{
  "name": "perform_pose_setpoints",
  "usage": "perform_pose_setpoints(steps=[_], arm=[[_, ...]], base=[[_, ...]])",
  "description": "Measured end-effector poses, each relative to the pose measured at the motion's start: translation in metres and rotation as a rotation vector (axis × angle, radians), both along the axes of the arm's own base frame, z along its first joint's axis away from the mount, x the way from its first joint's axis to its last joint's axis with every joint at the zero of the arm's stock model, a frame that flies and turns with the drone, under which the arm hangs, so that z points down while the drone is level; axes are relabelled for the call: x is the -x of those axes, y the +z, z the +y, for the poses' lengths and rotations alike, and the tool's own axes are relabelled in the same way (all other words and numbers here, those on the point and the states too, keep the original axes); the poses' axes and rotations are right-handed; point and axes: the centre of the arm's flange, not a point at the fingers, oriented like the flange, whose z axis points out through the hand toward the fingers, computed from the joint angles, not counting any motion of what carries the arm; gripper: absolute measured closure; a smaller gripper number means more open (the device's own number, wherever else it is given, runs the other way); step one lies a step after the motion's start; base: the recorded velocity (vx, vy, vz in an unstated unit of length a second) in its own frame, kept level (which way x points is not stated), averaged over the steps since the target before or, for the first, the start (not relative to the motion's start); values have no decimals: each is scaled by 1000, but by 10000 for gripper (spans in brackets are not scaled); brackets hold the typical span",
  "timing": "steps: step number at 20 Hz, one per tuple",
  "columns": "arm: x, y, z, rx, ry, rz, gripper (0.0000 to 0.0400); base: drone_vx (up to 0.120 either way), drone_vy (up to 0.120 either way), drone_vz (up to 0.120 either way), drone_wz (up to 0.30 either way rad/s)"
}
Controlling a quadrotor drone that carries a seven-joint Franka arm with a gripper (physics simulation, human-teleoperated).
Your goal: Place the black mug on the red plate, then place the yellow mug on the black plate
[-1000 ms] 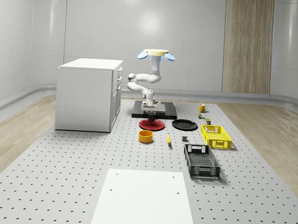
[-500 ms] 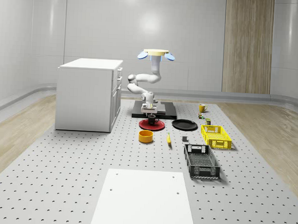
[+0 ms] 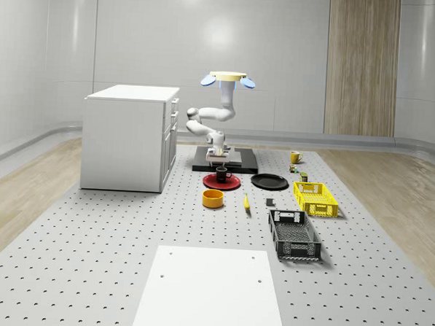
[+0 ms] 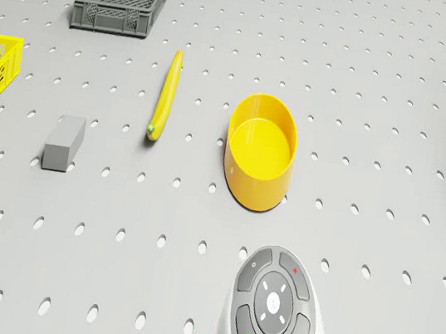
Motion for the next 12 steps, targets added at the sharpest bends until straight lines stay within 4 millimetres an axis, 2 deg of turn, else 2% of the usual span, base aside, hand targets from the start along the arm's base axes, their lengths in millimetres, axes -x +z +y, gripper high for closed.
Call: perform_pose_setpoints(steps=[6, 7, 12], arm=[[0, -11, 0, 0, 0, 0, 3], [0, -12, 0, 0, 0, 0, 3], [0, -14, 0, 0, 0, 0, 1]], base=[[0, 7, 113, 0], [-120, 120, 120, 0], [-120, 120, 0, 0]])
